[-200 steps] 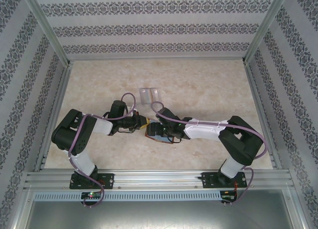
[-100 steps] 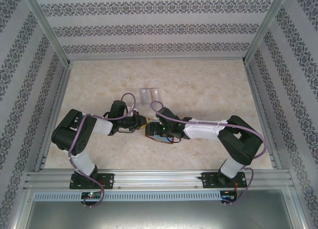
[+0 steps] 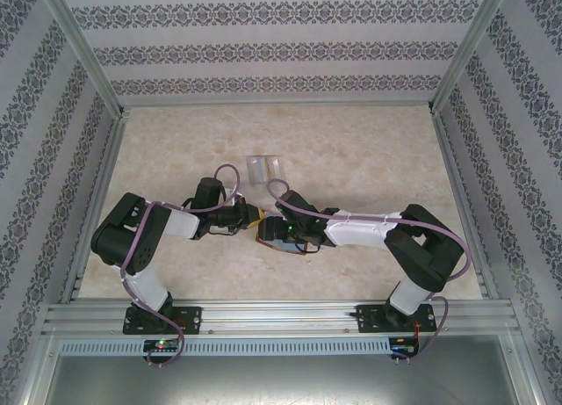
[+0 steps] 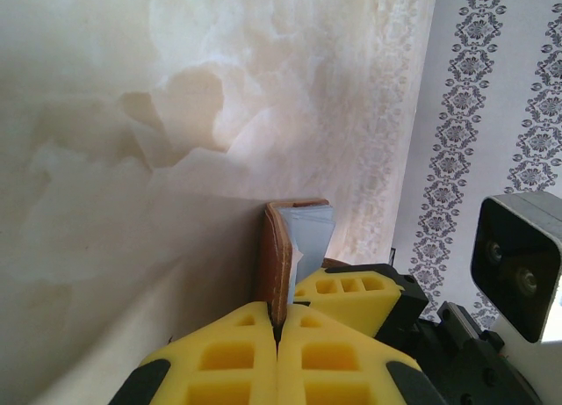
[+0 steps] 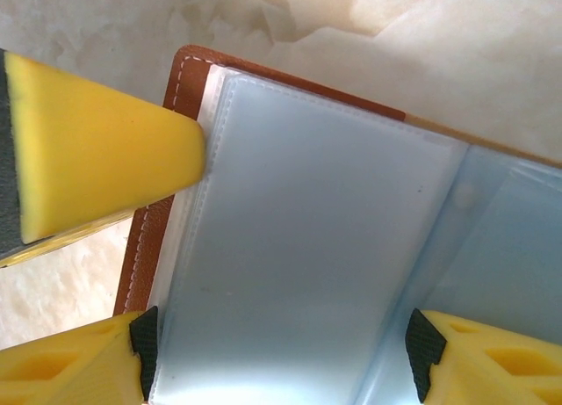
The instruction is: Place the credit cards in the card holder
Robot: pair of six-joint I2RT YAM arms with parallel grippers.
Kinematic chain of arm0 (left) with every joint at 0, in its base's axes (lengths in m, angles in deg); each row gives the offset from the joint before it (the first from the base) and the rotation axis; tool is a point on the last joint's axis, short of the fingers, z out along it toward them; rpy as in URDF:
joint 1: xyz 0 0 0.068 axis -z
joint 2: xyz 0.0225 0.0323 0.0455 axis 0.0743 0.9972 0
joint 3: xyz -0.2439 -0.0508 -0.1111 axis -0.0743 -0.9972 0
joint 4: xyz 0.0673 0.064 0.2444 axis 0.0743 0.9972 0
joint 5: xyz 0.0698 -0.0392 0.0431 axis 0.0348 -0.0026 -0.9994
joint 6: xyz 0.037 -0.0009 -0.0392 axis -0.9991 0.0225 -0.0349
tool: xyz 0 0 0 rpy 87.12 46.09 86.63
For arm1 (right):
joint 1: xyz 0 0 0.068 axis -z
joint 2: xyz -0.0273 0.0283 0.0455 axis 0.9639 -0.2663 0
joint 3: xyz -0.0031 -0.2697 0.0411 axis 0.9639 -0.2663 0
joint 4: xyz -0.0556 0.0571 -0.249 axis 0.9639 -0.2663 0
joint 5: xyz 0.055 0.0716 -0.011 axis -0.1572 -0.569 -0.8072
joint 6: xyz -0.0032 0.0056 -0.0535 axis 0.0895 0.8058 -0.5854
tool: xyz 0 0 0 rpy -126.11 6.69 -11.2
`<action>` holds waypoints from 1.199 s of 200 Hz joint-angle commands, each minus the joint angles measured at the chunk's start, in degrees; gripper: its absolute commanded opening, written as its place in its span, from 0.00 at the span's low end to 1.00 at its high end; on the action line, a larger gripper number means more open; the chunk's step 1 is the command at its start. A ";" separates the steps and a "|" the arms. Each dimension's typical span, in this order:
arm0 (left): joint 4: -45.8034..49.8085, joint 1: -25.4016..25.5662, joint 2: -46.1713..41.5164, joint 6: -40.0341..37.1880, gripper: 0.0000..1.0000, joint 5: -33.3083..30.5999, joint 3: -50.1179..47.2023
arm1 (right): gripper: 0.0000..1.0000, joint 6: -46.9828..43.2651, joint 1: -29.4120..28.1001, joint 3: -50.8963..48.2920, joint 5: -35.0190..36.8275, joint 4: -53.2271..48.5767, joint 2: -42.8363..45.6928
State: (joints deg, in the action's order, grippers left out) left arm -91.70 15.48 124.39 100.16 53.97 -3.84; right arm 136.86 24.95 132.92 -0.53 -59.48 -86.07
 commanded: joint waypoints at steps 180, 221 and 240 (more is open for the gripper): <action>0.30 -0.37 0.52 -0.81 0.00 1.13 0.00 | 0.77 1.22 1.61 -4.84 6.14 -4.57 6.54; 0.14 -0.36 0.32 -0.85 0.00 1.15 -0.04 | 0.78 0.81 1.70 -5.01 4.80 -3.48 6.54; 0.21 -0.40 0.41 -0.82 0.00 1.21 -0.01 | 0.80 -0.33 1.22 -4.79 2.37 -0.70 6.94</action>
State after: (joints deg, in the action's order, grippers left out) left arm -91.68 15.48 124.39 100.16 53.95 -3.84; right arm 137.49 26.09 128.95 3.69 -62.67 -80.64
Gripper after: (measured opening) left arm 0.050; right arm 0.788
